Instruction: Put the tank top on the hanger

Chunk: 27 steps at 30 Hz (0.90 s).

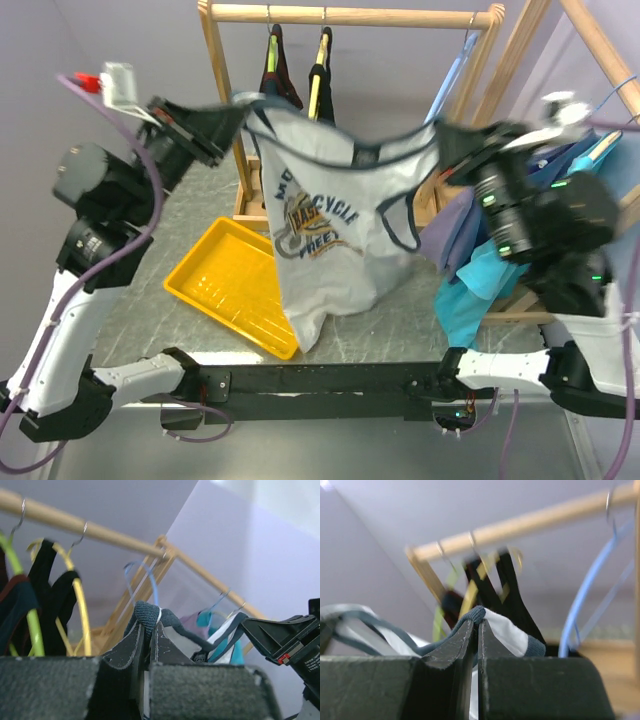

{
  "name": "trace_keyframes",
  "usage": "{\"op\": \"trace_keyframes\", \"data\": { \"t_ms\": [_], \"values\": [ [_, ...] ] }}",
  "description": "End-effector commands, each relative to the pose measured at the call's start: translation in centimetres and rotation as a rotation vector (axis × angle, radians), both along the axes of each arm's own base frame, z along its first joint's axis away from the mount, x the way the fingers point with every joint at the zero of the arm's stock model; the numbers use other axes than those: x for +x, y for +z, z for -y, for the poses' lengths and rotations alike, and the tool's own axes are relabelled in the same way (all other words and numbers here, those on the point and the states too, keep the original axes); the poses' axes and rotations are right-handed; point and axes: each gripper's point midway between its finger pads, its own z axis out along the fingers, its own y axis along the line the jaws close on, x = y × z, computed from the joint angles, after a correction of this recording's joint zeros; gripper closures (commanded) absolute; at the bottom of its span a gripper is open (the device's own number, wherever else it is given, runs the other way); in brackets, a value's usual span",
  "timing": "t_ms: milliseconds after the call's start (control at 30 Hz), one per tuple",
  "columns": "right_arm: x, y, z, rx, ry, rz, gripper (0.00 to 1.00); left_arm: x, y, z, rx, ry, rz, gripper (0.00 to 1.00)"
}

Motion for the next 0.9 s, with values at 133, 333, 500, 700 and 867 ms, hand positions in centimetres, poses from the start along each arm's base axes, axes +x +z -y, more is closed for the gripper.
{"op": "trace_keyframes", "data": {
  "t_ms": [133,333,500,700,867],
  "values": [
    [0.0,-19.8,-4.9,-0.133,0.148,-0.318,1.00,-0.2,-15.9,1.4,0.177,-0.073,-0.224,0.99],
    [-1.4,-32.4,-5.5,-0.145,0.186,-0.512,1.00,-1.5,-31.3,1.3,0.238,-0.110,-0.475,0.99],
    [-2.0,-37.4,-5.8,-0.190,0.194,-0.609,0.94,-2.0,-38.8,0.4,0.288,-0.080,-0.627,0.98],
    [-2.3,-37.4,-5.8,-0.215,0.209,-0.620,0.71,-1.7,-39.1,-0.7,0.299,-0.013,-0.647,0.81],
    [-2.5,-37.8,-5.5,-0.244,0.210,-0.635,0.47,-2.0,-39.1,-1.5,0.337,0.015,-0.649,0.45]
  ]
}}
